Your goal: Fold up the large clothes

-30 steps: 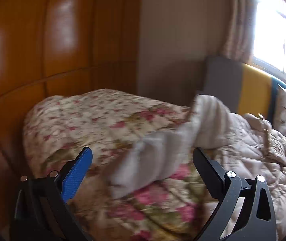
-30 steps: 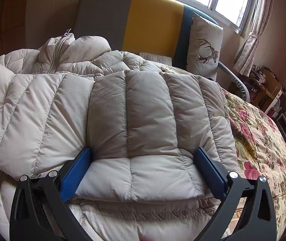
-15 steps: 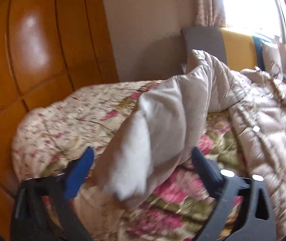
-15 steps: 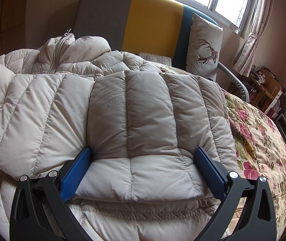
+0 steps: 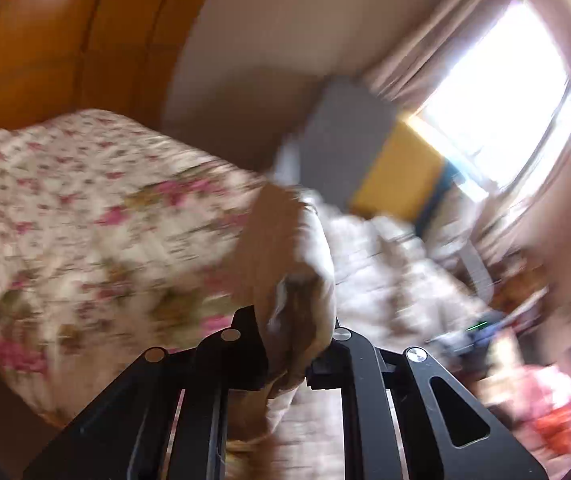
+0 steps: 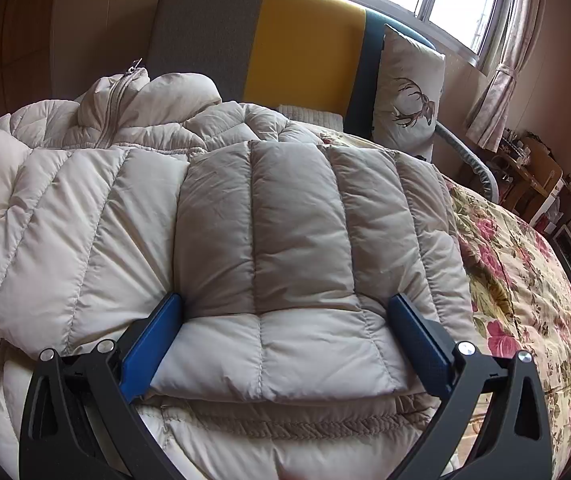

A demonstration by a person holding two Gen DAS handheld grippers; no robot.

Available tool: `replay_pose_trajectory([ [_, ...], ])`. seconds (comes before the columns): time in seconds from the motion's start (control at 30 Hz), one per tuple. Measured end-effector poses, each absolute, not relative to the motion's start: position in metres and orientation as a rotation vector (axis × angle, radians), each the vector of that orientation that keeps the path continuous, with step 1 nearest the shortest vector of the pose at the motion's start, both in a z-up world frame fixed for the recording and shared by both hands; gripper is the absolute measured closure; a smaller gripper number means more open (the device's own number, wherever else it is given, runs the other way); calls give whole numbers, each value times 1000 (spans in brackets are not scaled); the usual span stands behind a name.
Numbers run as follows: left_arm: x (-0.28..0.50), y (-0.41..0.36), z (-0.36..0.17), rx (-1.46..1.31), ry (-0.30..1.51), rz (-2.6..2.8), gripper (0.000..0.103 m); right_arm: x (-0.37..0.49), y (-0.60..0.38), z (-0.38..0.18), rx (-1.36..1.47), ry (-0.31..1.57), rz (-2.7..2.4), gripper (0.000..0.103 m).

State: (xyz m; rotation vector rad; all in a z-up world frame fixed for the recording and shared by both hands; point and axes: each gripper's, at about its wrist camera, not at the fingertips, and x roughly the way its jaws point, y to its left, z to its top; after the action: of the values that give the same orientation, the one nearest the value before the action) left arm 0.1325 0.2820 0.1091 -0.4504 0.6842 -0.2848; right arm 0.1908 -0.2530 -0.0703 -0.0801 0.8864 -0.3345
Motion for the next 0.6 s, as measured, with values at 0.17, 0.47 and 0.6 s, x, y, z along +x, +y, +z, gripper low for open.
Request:
replay_pose_trajectory([
  [0.17,141,233,163,-394,617,-419,91,191,-254,-70,-80,886,-334,2],
  [0.47,185,126,134,-391,723,-636,91,190,-253,-70,-80,886,-334,2],
  [0.6,196,88,109,-380,758,-674,91,192,-252,-70,-82,893,-335,2],
])
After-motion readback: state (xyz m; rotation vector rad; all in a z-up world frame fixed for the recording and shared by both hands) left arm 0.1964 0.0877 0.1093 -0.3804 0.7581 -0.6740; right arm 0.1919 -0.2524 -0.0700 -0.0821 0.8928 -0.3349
